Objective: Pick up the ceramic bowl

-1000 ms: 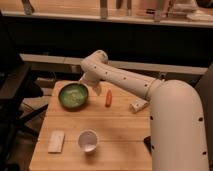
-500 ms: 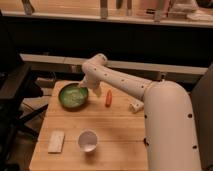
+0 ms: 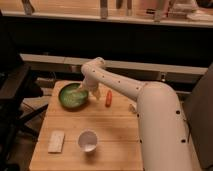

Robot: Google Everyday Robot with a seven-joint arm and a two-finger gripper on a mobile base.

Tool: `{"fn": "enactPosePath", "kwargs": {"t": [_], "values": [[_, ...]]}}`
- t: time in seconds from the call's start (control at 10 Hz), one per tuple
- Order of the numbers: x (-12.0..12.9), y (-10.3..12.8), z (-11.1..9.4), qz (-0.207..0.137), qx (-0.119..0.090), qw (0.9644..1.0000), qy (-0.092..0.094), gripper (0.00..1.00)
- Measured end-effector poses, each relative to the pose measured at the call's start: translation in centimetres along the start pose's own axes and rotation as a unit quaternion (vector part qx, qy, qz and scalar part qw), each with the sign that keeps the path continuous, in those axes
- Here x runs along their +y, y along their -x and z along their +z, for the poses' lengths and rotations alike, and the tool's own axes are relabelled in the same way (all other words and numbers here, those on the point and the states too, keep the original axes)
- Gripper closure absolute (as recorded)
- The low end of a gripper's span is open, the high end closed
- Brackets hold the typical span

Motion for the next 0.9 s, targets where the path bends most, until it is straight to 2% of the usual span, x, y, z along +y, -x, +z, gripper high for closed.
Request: {"fn": "enactPosePath", "kwargs": {"t": [0.4, 0.9], "values": [[0.4, -0.1, 0.9, 0.001, -0.013, 0.9999, 0.004, 0.2], [0.6, 0.0, 1.8, -0.004, -0.019, 0.9998, 0.009, 0.2]]}}
